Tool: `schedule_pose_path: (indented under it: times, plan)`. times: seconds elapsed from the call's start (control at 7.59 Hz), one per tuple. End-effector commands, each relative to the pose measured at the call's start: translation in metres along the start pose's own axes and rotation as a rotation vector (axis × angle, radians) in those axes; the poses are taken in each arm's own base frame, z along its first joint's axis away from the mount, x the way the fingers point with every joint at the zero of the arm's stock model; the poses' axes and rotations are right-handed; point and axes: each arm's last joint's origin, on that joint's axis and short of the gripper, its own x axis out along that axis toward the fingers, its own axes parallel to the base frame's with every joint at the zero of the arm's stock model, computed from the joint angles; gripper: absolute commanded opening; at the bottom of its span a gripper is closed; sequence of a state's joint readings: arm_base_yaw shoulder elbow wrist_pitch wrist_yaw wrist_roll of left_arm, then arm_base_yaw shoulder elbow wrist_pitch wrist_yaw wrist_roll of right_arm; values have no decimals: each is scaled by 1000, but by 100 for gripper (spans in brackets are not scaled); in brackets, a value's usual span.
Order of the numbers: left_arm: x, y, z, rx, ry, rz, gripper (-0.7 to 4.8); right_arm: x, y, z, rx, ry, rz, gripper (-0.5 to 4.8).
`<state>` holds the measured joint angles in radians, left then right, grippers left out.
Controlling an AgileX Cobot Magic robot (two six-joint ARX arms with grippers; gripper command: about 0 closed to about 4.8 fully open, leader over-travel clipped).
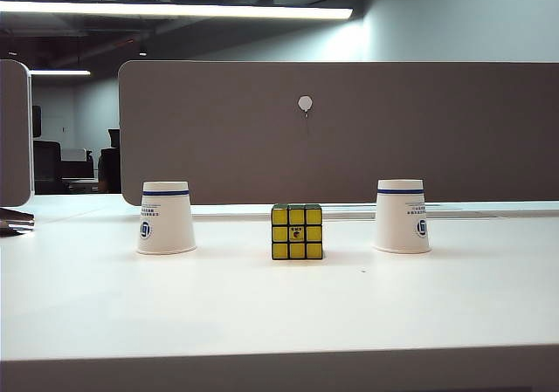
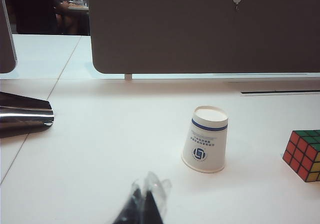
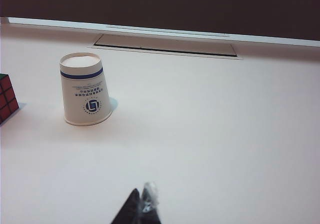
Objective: Carefully pick up the cup on the right and stack it on top of the cup on the left.
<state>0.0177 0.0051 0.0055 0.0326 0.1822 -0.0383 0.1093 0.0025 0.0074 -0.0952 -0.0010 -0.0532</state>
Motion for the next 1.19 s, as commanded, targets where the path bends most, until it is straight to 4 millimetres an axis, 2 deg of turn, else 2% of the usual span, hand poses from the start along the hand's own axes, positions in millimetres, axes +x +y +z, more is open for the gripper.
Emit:
schedule_pose_path:
  times: [0.13, 1.19]
  plan:
    - [0, 0, 0, -4, 2, -6, -5, 0, 0, 1, 0, -16, 0, 0]
    - [0, -2, 2, 0, -12, -68, -6, 0, 0, 3, 1, -33, 2, 0]
